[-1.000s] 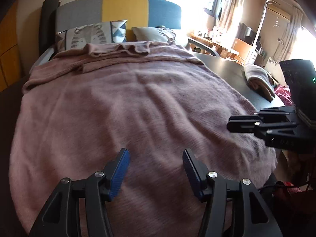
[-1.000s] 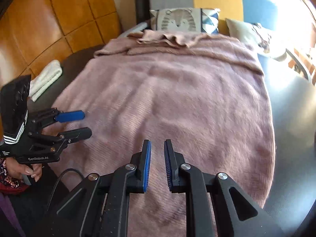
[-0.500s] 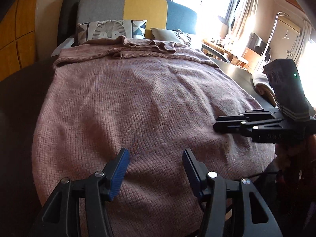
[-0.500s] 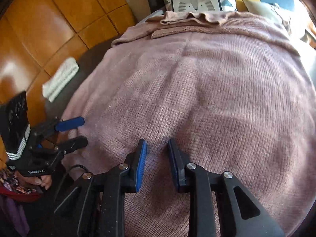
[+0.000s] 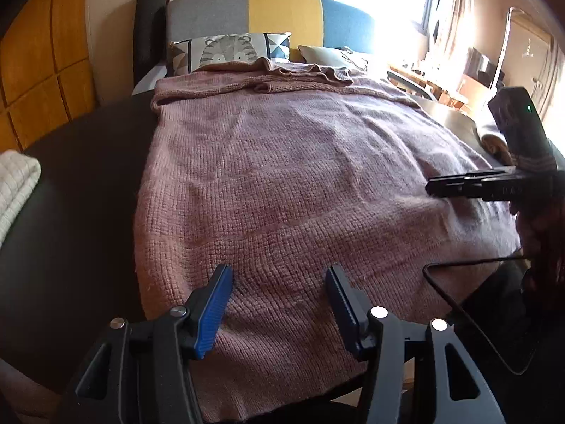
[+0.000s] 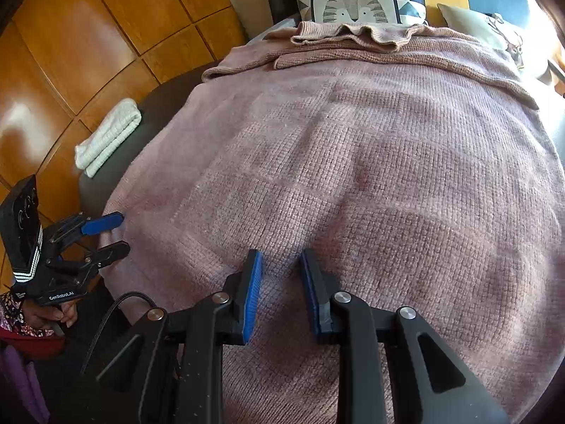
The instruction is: Fold clothes
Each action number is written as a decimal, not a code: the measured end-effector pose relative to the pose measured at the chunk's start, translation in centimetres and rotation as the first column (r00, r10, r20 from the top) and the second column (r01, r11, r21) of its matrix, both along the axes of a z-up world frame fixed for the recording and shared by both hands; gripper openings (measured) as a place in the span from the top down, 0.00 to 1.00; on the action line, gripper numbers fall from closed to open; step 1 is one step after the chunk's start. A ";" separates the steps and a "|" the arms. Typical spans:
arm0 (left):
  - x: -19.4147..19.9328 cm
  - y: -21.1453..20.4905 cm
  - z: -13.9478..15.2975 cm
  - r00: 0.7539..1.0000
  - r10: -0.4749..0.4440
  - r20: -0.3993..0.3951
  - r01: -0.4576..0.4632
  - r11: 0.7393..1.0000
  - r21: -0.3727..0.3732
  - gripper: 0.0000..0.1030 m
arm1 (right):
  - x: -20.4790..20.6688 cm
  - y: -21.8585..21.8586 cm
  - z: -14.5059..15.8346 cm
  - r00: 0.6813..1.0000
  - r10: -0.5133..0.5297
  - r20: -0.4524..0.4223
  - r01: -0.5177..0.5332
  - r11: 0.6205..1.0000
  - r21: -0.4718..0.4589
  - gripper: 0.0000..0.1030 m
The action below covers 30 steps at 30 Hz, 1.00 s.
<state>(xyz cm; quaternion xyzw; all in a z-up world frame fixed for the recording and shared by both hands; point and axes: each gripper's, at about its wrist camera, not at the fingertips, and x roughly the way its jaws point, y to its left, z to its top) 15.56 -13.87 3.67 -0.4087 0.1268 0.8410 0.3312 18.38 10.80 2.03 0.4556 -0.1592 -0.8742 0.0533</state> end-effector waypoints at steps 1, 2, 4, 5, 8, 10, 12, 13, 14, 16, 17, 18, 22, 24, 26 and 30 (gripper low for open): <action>0.0 -0.1 0.0 1.000 0.000 0.003 0.000 1.000 0.001 0.45 | 0.0 0.0 0.0 1.000 0.001 0.001 -0.001 1.000 -0.001 0.76; 0.0 -0.3 0.0 1.000 -0.001 0.007 0.001 1.000 0.001 0.45 | 0.0 0.1 0.0 1.000 0.001 0.002 -0.001 1.000 -0.003 0.76; -0.2 -0.5 0.3 1.000 0.017 0.019 -0.017 1.000 0.005 0.45 | -0.1 0.0 0.1 1.000 0.000 0.006 0.000 1.000 0.001 0.76; -0.4 -0.4 0.5 0.999 0.031 0.019 -0.031 1.000 0.004 0.45 | -0.1 -0.2 0.4 1.000 -0.004 0.003 0.004 1.000 0.014 0.75; -0.8 -0.2 1.5 0.998 0.054 -0.021 -0.053 0.998 0.034 0.45 | -0.2 -1.0 1.5 0.999 0.007 -0.031 -0.005 0.998 0.061 0.75; -1.5 0.0 1.6 0.997 0.069 -0.040 -0.068 0.997 0.026 0.45 | -0.6 -1.8 1.9 0.998 0.043 -0.045 -0.039 0.994 0.099 0.75; -2.4 0.1 1.2 0.994 0.093 -0.051 -0.094 0.996 -0.001 0.45 | -1.2 -2.6 2.0 0.997 0.066 -0.027 -0.061 0.987 0.150 0.75; -2.9 -0.1 0.8 0.993 0.112 -0.043 -0.113 0.993 -0.023 0.45 | -1.3 -2.8 1.7 0.997 0.073 -0.011 -0.070 0.984 0.166 0.75; -3.3 -0.5 0.4 0.992 0.122 -0.027 -0.122 0.992 -0.022 0.45 | -1.4 -3.0 1.5 0.997 0.077 0.002 -0.076 0.981 0.179 0.75; -3.8 -1.8 -0.2 0.992 0.128 0.001 -0.128 0.992 0.001 0.43 | -1.3 -2.6 0.9 0.998 0.061 0.006 -0.062 0.983 0.174 0.69; -3.8 -2.3 -0.2 0.992 0.130 0.005 -0.130 0.991 0.007 0.43 | -1.2 -2.3 0.7 0.999 0.048 0.011 -0.049 0.986 0.157 0.63; -3.8 -2.6 -0.3 0.992 0.126 0.002 -0.126 0.992 0.003 0.43 | -1.2 -1.8 0.5 0.999 0.037 0.009 -0.038 0.991 0.126 0.63; -3.5 -2.9 -0.1 0.994 0.113 -0.011 -0.113 0.993 -0.027 0.42 | -1.1 -1.1 0.1 1.000 0.018 0.006 -0.018 0.998 0.067 0.63; -3.4 -2.9 0.3 0.991 0.130 0.001 -0.130 0.991 -0.026 0.43 | -1.2 -1.4 0.2 1.000 0.027 0.007 -0.027 0.996 0.090 0.63; -3.5 -2.5 1.3 0.994 0.113 -0.005 -0.113 0.993 0.016 0.43 | -1.3 -1.6 0.2 1.000 0.030 0.008 -0.031 0.994 0.100 0.63; -5.8 0.8 2.6 0.991 0.078 -0.108 -0.079 0.997 -0.005 0.43 | -1.3 -1.6 0.2 0.999 0.028 0.015 -0.030 0.994 0.105 0.63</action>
